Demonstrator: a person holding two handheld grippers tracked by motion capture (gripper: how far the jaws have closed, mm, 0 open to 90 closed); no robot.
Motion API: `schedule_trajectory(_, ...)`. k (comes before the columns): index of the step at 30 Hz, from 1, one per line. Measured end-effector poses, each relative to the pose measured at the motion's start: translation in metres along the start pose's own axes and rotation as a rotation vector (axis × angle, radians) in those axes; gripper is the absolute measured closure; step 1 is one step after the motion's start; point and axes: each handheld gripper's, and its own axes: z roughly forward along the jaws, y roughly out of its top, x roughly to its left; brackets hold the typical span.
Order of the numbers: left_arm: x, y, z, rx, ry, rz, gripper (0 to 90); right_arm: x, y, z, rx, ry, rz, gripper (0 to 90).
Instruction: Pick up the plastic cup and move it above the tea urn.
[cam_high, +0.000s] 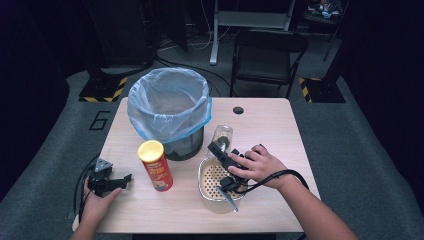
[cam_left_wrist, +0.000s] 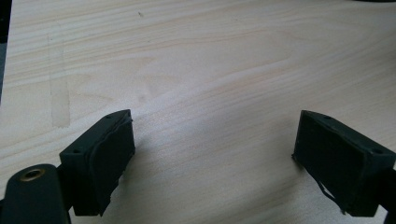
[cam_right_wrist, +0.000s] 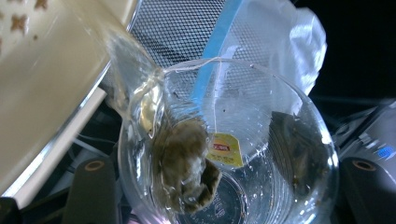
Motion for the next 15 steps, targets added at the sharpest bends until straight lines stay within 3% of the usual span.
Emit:
schedule_trajectory(3,0.000,0.000,0.000,0.000,0.000,0.000,12.1,0.004,0.002,-0.002,0.013,-0.002,-0.074,34.0)
schedule_trajectory(5,0.000,0.000,0.000,-0.001,0.000,0.000,12.1,0.006,0.004,-0.004,0.031,-0.002,-0.098,34.0)
schedule_trajectory(7,0.000,0.000,0.000,0.000,0.000,-0.001,12.1,0.007,0.005,-0.006,0.045,-0.047,-0.053,34.0)
schedule_trajectory(9,0.000,0.000,0.000,0.000,0.000,-0.001,12.1,-0.001,0.003,-0.006,0.036,0.001,-0.100,34.0)
schedule_trajectory(15,0.000,0.000,0.000,0.000,0.000,0.000,12.1,-0.004,0.003,-0.006,0.023,0.009,-0.089,33.9)
